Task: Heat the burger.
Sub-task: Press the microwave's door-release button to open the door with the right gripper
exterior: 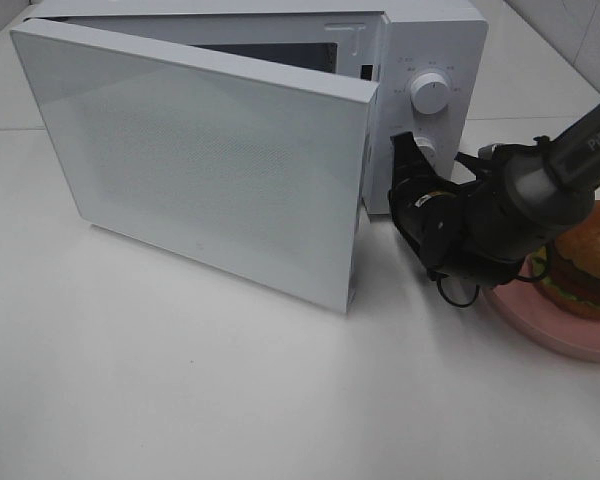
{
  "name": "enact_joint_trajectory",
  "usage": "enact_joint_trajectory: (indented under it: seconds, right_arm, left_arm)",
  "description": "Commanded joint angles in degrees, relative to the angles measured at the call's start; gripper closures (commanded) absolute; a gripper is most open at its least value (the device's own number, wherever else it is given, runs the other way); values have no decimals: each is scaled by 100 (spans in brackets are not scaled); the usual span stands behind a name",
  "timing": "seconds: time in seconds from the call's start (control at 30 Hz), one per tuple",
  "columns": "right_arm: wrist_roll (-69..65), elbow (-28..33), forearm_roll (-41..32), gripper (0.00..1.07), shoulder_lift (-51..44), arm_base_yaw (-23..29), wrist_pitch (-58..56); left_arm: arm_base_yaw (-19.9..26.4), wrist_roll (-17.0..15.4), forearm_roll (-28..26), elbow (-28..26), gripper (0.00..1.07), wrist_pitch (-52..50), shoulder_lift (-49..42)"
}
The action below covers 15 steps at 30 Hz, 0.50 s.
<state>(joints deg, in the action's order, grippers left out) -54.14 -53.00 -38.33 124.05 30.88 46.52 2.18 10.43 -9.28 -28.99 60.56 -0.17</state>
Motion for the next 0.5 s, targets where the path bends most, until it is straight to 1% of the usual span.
enact_joint_trajectory:
  seconds: [0.03,0.07,0.1,0.13,0.17,0.27,0.3,0.33,0.37,0.4,0.43,0.47,0.5]
  right_arm:
    - [46,-453,905,105,-132,-86,682]
    - [46,-453,905,105,-132,-86,682]
    - [52,-390,1089,103,-269,-86,304]
    - [52,-390,1089,103,-269,-86,304]
    - [86,-269,1232,100,-384,-86,11]
    - [132,-149,1346,99,-453,-80,-126]
    - [218,34,1450,98,-527,-80,-183]
    - [218,34,1450,98,-527,-80,-183]
    - [315,246,1587,98,-602,-80,-183]
    - [315,246,1587,98,-602,-80,-183]
    - [418,447,1690,97,-693,-80,-178]
    - [418,447,1690,97,-693,-80,-178]
    - [516,653,1862,97,-791,-80,-160]
  left_arm:
    - [17,0,17,0,106,-46,-120]
    - [17,0,17,0,106,-46,-120]
    - [17,0,17,0,106,-46,-120]
    - [17,0,17,0,106,-46,-120]
    - [17,0,17,0,106,-46,-120]
    - [17,0,17,0,106,-46,-120]
    - [17,0,17,0,106,-46,-120]
    - [17,0,17,0,106,-46,-120]
    - [17,0,17,0,106,-46,-120]
    - [17,0,17,0,106,-46,-120]
    - [17,0,17,0,106,-46,-120]
    - [17,0,17,0,106,-46,-120]
    - [17,0,17,0,106,-46,-120]
